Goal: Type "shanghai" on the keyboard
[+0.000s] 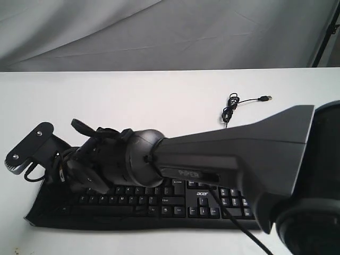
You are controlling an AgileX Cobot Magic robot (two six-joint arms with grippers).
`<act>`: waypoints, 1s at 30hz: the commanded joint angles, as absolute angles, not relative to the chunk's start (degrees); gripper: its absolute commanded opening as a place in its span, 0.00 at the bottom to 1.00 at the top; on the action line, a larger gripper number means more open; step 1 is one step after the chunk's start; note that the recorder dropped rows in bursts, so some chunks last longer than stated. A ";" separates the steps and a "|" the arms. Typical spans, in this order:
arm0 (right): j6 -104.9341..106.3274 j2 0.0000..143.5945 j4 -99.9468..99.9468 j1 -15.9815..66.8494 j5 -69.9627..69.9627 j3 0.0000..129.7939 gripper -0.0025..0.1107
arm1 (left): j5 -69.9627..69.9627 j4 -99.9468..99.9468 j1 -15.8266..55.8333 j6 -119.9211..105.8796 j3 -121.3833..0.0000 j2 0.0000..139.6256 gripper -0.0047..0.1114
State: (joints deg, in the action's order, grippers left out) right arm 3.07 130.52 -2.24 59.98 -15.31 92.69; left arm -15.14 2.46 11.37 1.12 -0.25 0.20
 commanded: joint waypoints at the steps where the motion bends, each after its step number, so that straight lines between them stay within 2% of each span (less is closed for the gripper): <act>1: 3.67 131.15 -1.69 60.13 -15.08 93.85 0.02 | -14.87 2.51 11.60 1.28 0.00 0.00 0.04; 30: 3.82 133.57 -0.83 59.94 -14.47 93.85 0.02 | -14.87 2.51 11.60 1.28 0.00 0.00 0.04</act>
